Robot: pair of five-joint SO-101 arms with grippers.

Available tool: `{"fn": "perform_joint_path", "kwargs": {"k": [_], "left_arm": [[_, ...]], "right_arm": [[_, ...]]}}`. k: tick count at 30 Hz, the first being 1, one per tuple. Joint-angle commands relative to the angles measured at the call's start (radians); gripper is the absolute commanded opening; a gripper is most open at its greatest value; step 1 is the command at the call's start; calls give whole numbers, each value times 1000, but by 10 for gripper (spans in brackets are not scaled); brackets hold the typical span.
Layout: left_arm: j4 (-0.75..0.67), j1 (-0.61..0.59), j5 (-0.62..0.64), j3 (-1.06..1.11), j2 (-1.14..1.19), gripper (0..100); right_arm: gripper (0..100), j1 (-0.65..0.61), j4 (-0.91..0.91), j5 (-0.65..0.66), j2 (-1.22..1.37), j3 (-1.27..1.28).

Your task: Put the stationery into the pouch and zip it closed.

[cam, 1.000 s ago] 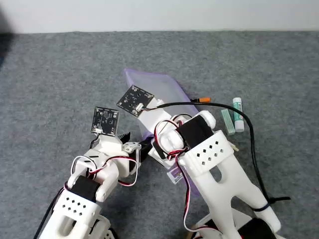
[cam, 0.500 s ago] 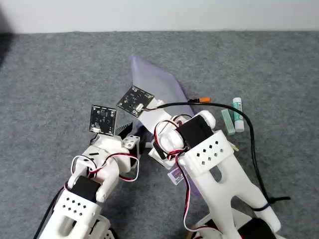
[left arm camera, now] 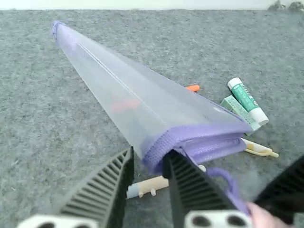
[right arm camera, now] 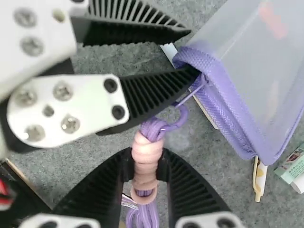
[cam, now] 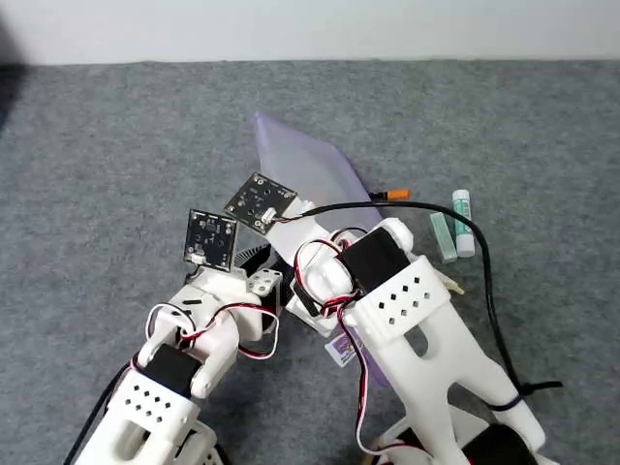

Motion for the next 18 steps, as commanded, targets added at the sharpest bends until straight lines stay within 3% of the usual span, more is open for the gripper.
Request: {"fn": "perform_joint_path", "kwargs": {"k": [1, 4, 9, 18], "left_arm": [[-17, 14, -9, -51, 12, 92], [-20, 14, -11, -53, 12, 11], [8, 0, -9, -58, 12, 12], [106, -207, -8, -59, 11, 12]], "right_arm": [[9, -36, 7, -3, -48, -52], [9, -35, 8, -5, -48, -52], [9, 18, 36, -6, -51, -58], [9, 257, 91, 38, -157, -51]]}}
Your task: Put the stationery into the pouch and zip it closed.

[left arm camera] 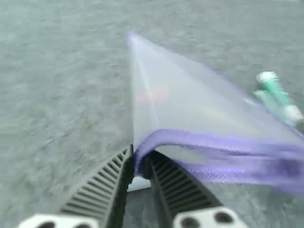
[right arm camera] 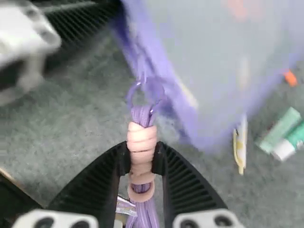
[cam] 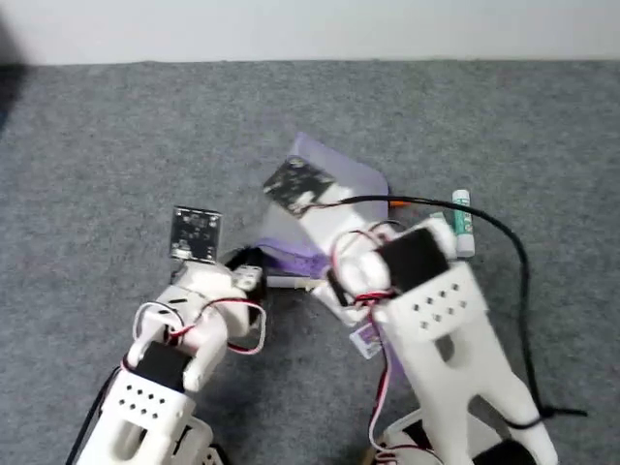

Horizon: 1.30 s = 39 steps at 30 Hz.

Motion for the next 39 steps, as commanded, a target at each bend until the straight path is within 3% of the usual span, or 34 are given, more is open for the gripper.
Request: {"fn": "perform_joint_path", "kwargs": {"k": [1, 8, 18, 25, 30, 34, 39], "left_arm": [[32, -81, -8, -58, 9, 12], [92, -95, -8, -59, 3, 12], [249, 31, -9, -163, 2, 12], [258, 43, -12, -183, 2, 13], [173, 40, -12, -162, 2, 69], [3, 40, -8, -76, 6, 154], [-117, 43, -8, -35, 11, 159]], "right_arm": [[9, 90, 54, 43, -71, -51], [9, 246, 65, 120, -113, -51], [9, 252, 67, 126, -166, -52], [9, 303, 67, 153, -168, -52], [9, 298, 67, 155, -168, -52], [9, 298, 67, 155, -168, -52], [9, 298, 67, 155, -168, -52]]}}
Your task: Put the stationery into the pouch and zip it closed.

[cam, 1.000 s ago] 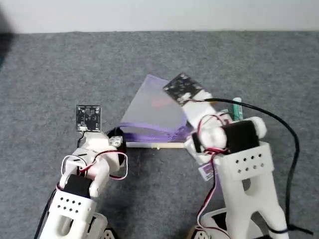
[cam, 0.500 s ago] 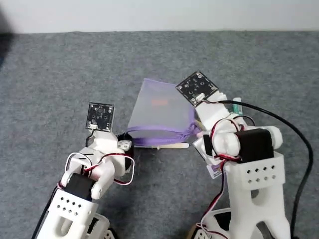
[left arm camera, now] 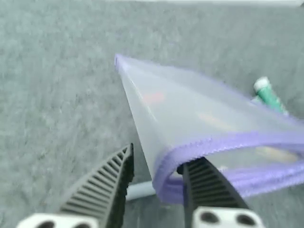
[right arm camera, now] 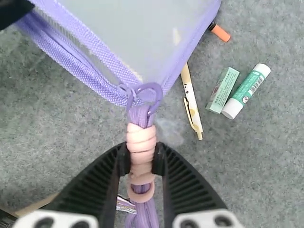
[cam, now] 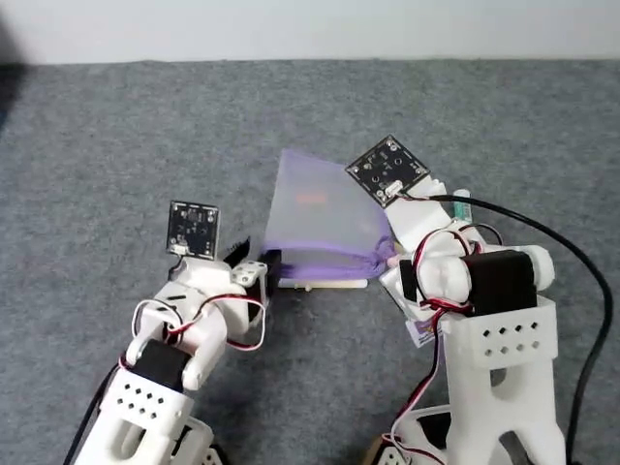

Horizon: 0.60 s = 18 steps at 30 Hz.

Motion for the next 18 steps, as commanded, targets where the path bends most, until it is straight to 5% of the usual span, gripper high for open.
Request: {"fn": "perform_joint_path", "kwargs": {"k": [1, 9, 18], "left_arm": [[-61, 3, -5, -8, 9, 159], [-61, 5, -6, 8, 11, 8], [103, -97, -9, -122, 0, 12]], "right_arm": [[9, 10, 35, 12, -25, -52], [9, -91, 41, 11, -25, -52], [9, -42, -33, 11, -25, -63]]}}
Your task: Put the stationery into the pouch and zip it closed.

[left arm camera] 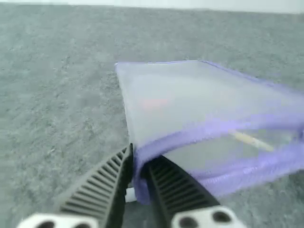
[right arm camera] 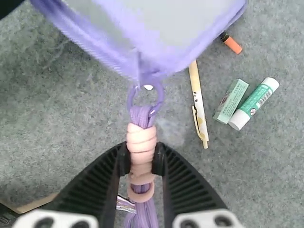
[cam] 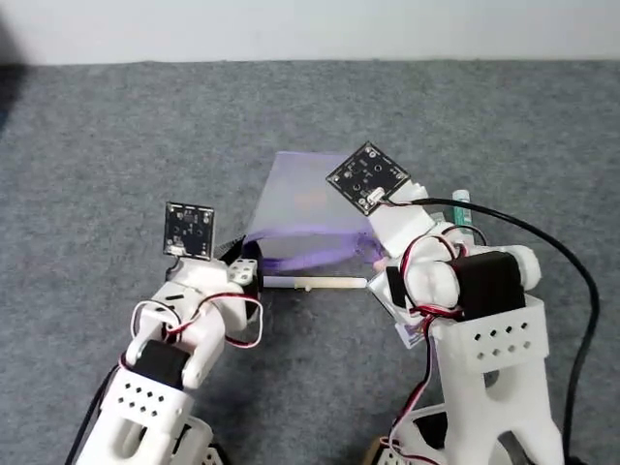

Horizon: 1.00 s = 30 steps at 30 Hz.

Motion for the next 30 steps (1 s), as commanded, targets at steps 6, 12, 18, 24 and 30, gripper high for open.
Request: {"fn": "perform_joint_path", "kwargs": {"k": [6, 12, 18, 24, 30], "left_arm": [[278, -175, -81, -289, 0, 12], [514, -232, -261, -438, 0, 12], [729, -256, -390, -575, 0, 12], [773, -256, -342, -584, 0, 13], [769, -259, -215, -584, 6, 14]], "right_arm": [[9, 42, -209, 11, -13, -57], [9, -84, -308, 12, 35, -57], [13, -137, -298, 6, 85, -61], [171, -133, -136, 6, 82, -64], [237, -107, 53, 5, 54, -106]]}}
